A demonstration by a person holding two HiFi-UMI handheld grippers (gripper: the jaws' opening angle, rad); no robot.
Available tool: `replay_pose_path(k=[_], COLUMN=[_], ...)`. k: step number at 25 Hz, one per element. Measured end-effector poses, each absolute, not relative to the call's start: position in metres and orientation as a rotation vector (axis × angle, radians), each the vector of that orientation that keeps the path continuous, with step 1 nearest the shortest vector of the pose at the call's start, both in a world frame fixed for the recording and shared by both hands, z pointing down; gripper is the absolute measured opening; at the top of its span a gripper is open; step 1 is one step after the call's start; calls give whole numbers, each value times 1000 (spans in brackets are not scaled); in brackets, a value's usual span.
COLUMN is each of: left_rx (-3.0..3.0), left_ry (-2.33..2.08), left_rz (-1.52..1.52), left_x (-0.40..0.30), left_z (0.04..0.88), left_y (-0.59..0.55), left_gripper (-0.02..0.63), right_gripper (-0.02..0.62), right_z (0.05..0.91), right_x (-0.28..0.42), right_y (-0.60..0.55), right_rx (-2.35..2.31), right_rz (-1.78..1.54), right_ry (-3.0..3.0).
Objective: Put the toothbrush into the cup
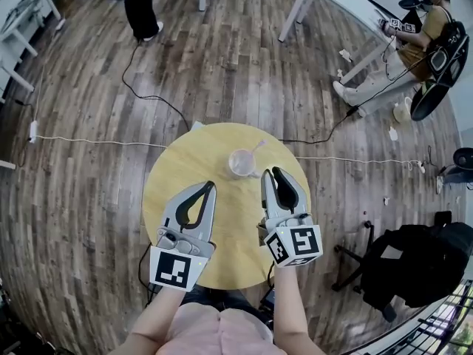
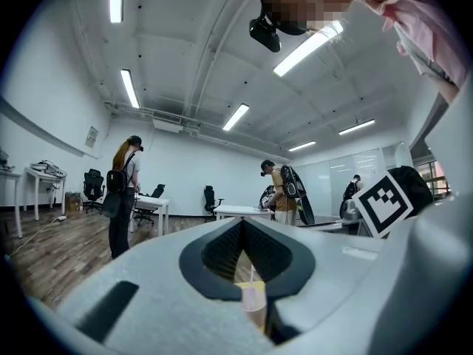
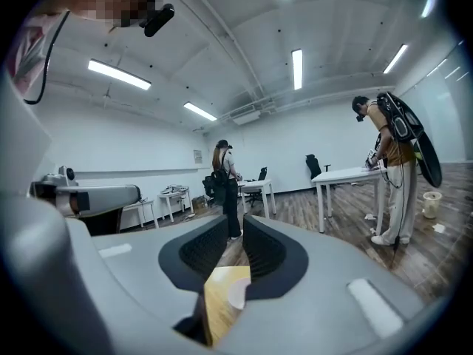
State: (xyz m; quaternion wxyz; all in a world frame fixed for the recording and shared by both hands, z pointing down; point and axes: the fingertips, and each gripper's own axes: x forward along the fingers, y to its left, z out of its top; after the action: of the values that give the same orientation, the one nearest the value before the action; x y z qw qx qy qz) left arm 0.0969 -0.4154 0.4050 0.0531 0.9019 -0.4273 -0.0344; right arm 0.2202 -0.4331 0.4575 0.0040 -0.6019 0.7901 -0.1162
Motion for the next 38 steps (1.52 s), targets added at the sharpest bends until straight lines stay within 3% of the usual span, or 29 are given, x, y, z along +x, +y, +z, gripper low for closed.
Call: replay_pose_path(k=[9,38], left_rx=[2814,2888], left_ry=[-1275,-1284], left_rz=[-199,-197], left_x=[94,80], left_z=[353,335], left_y=[-377,-307], left_gripper=[-3,-3], right_gripper=[46,5], right_z=[395,366], right_x=[205,177], right_y=[-379,-293], right_rx=[-1845,-1844], right_rz=[-239,-120], right_ry=[2450,2497])
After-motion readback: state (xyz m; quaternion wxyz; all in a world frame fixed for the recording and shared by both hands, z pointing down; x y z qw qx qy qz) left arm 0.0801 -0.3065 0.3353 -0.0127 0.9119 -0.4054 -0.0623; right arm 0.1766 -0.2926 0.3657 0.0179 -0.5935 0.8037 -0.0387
